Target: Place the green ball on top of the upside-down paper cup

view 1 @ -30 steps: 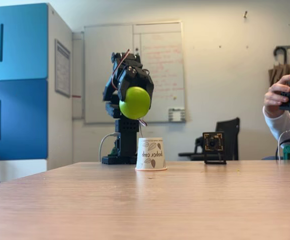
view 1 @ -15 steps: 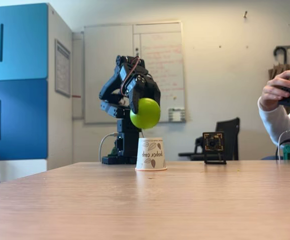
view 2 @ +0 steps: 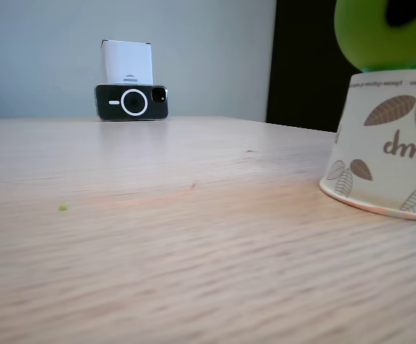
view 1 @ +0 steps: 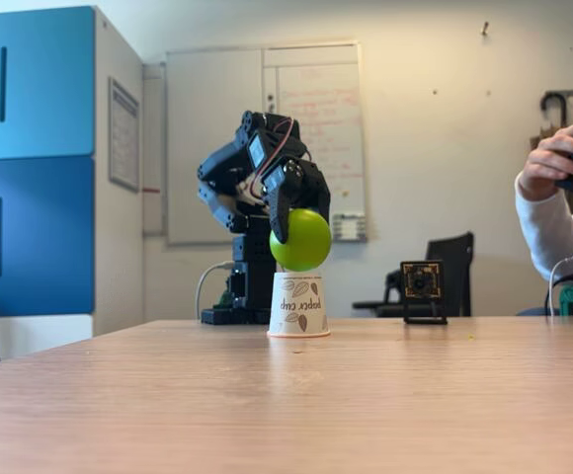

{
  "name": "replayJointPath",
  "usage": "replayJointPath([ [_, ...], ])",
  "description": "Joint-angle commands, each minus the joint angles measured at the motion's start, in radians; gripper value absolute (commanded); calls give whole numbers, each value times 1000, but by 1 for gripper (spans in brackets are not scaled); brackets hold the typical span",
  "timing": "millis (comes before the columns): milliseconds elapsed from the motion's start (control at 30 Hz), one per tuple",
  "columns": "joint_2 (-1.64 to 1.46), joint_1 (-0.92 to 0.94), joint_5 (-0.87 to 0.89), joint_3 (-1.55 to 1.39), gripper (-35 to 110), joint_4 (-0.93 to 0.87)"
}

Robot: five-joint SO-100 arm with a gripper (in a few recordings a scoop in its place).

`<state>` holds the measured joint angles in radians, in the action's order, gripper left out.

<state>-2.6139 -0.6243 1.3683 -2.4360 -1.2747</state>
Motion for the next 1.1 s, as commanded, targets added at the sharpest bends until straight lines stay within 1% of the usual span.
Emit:
replayJointPath([
  [0, 2, 5, 3, -9, 28, 21],
  [267, -54, 5, 3, -127, 30, 107],
  [1067, -141, -9, 11, -132, 42, 92],
])
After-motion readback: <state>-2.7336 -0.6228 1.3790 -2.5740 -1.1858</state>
